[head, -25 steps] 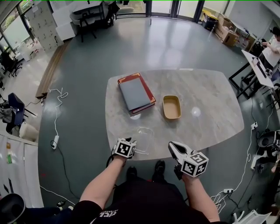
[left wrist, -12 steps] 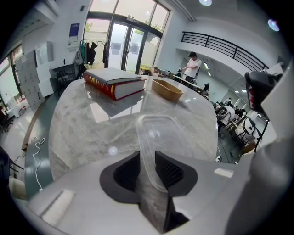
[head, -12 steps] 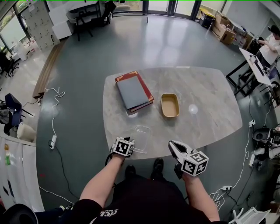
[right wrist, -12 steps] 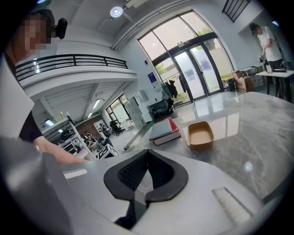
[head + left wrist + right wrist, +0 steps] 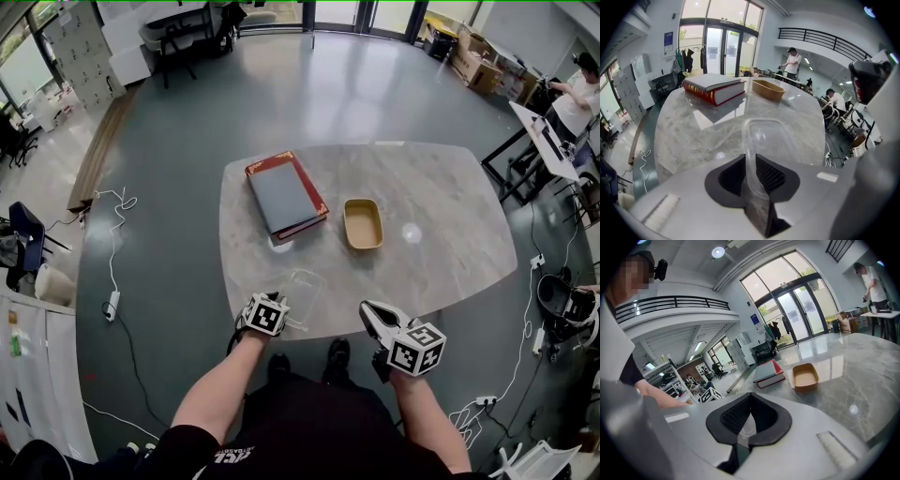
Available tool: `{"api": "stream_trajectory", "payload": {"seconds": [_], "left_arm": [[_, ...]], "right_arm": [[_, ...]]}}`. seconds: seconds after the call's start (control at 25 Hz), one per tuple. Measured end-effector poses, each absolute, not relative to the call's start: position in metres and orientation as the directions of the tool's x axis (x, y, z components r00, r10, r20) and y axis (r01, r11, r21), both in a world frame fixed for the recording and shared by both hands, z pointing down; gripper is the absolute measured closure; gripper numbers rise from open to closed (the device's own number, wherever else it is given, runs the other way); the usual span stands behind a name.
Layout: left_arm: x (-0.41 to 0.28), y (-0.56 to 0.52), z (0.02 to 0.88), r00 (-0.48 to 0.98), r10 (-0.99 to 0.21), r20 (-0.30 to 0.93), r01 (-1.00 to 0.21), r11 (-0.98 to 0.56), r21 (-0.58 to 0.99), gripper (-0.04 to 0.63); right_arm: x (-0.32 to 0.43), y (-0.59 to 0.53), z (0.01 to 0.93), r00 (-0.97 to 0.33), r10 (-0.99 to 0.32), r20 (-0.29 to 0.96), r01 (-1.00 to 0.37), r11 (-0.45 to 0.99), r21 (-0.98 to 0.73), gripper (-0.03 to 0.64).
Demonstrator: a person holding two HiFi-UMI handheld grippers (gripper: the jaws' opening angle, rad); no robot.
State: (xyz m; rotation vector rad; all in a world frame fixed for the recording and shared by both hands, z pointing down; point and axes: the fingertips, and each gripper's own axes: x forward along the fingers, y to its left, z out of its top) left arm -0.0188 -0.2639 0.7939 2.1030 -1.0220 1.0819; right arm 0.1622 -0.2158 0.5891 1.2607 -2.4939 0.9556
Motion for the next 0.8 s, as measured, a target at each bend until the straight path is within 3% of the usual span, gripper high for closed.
{"api": "stream_trajectory", "payload": {"seconds": [0.8], "left_arm": [[-0.03, -0.302, 0.704, 0.478, -0.54, 0.693, -0.842, -0.507, 0.186, 0.529]], "right_arm": [[0.141, -0.216, 0.583, -0.636, -0.654, 0.411, -0.763, 0.453, -0.461, 0.603]]}}
